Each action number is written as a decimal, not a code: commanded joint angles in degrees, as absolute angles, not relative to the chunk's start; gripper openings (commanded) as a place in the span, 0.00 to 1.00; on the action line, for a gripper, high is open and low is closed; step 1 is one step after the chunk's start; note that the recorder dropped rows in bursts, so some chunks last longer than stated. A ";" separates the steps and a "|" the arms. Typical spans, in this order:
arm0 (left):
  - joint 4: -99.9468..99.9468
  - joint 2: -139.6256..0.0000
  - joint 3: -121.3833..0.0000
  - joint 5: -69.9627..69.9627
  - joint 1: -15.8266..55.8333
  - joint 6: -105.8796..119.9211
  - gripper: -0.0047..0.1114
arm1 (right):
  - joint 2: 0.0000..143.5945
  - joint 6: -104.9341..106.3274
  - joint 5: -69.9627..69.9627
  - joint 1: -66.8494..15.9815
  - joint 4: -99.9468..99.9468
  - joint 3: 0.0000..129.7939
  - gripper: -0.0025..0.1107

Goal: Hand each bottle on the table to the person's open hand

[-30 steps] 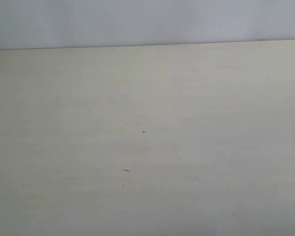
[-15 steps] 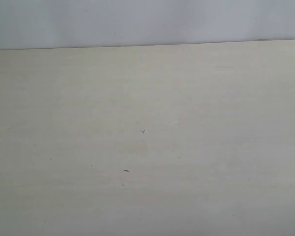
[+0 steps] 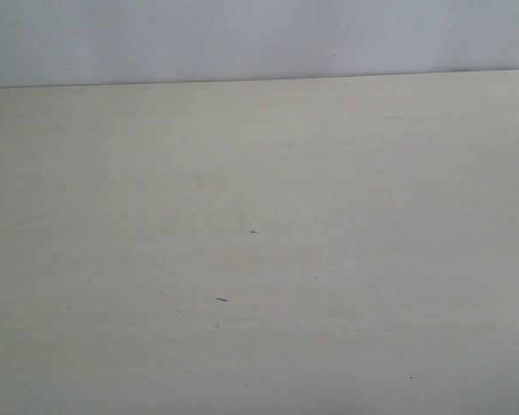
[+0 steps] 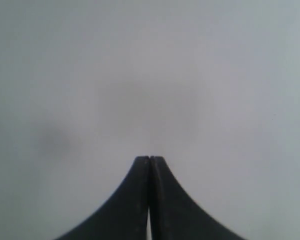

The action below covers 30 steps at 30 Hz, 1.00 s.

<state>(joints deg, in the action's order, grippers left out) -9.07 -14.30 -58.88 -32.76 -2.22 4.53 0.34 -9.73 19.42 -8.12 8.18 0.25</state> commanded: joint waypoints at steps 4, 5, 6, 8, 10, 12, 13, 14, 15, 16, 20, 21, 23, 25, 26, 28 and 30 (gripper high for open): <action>-9.64 -13.52 -41.05 -26.43 -2.37 4.65 0.04 | 0.00 -9.65 19.09 -8.33 7.91 0.00 0.02; -9.77 -13.52 -38.45 -25.07 -2.37 4.65 0.04 | 0.00 -9.65 19.09 -8.33 7.91 0.00 0.02; -10.16 -13.50 -35.80 -23.25 -2.37 4.50 0.04 | 0.00 -9.65 19.09 -8.33 7.91 0.00 0.02; -11.39 -13.39 -31.01 -18.42 -2.37 4.00 0.04 | 0.00 -9.65 19.09 -8.33 7.91 0.00 0.02; -13.21 -13.18 -26.59 -14.24 -2.37 4.00 0.04 | 0.00 -9.65 19.09 -8.33 7.91 0.00 0.02; -14.87 -12.52 -22.15 -10.46 -2.37 4.00 0.04 | 0.00 -9.65 19.09 -8.33 7.91 0.00 0.02; -15.42 -11.31 -18.16 -8.03 -2.37 4.00 0.04 | 0.00 -9.65 19.09 -8.33 7.91 0.00 0.02; -15.42 -10.46 -16.38 -6.99 -2.37 4.00 0.04 | 0.00 -9.65 19.09 -8.33 7.91 0.00 0.02; -15.42 -9.37 -14.46 -5.97 -2.37 4.00 0.04 | 0.00 -9.65 19.09 -8.33 7.91 0.00 0.02; -15.42 -7.93 -12.29 -5.46 -2.37 4.00 0.04 | 0.00 -9.65 19.09 -8.33 7.91 0.00 0.02; -15.42 -4.61 -6.76 -5.30 -2.37 4.00 0.04 | 0.00 -9.65 19.09 -8.33 7.91 0.00 0.02; -15.42 -4.45 -5.77 -5.45 -2.37 4.00 0.04 | 0.00 -9.65 19.09 -8.33 7.91 0.00 0.02; -15.19 -4.45 -4.37 -5.80 -2.37 4.23 0.04 | 0.00 -9.65 19.09 -8.33 7.91 0.00 0.02; -15.06 -4.45 -2.59 -7.28 -2.37 4.23 0.04 | 0.00 -9.65 19.09 -8.33 7.91 0.00 0.02; -14.96 -4.45 -2.19 -8.23 -2.37 4.23 0.04 | 0.00 -9.65 19.09 -8.33 7.91 0.00 0.02; -14.96 -4.45 -0.85 -9.39 -2.37 4.23 0.04 | 0.00 -9.65 19.09 -8.33 7.91 0.00 0.02; -14.96 -4.45 -0.31 -11.30 -2.37 4.23 0.04 | 0.00 -9.65 19.09 -8.33 7.91 0.00 0.02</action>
<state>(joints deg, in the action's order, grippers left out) -14.78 -4.88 -0.77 -9.58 -2.22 4.29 0.34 -9.73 19.42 -8.12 8.18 0.25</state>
